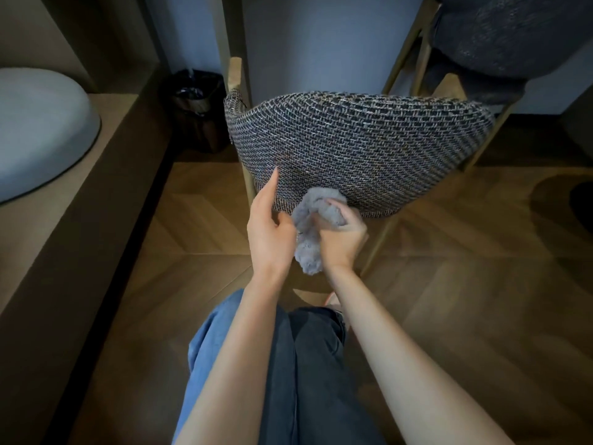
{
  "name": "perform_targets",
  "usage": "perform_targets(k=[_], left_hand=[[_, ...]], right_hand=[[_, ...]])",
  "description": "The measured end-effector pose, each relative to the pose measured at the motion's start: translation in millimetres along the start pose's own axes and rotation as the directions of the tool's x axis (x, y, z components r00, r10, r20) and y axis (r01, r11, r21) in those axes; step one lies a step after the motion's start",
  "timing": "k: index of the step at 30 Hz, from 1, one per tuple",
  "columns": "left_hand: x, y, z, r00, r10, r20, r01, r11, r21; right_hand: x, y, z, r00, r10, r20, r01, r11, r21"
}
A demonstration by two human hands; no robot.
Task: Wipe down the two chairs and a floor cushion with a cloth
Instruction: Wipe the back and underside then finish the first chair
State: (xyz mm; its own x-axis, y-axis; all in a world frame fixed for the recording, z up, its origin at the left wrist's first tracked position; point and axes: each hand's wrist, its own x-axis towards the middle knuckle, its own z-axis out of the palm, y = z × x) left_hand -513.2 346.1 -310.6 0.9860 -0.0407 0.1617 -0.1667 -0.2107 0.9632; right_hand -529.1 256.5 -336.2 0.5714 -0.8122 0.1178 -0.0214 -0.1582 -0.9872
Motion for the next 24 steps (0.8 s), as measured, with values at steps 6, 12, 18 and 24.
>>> perform_targets(k=[6, 12, 18, 24], left_hand=[[-11.3, 17.6, -4.9, 0.965, 0.250, -0.082, -0.246, 0.968, 0.052], [-17.5, 29.2, 2.7, 0.848, 0.530, -0.024, -0.524, 0.844, 0.114], [9.0, 34.4, 17.7, 0.860, 0.506, -0.070, -0.501, 0.862, 0.078], [23.3, 11.7, 27.5, 0.856, 0.506, -0.107, -0.476, 0.851, 0.220]], right_hand=[[-4.9, -60.7, -35.6, 0.952, -0.303, 0.051, 0.302, 0.953, 0.035], [-2.3, -93.9, -53.5, 0.878, -0.401, 0.260, 0.379, 0.916, 0.133], [17.4, -78.9, -46.9, 0.791, -0.579, 0.196, 0.602, 0.795, -0.079], [31.8, -34.7, -33.0, 0.725, -0.682, 0.100, 0.688, 0.707, -0.163]])
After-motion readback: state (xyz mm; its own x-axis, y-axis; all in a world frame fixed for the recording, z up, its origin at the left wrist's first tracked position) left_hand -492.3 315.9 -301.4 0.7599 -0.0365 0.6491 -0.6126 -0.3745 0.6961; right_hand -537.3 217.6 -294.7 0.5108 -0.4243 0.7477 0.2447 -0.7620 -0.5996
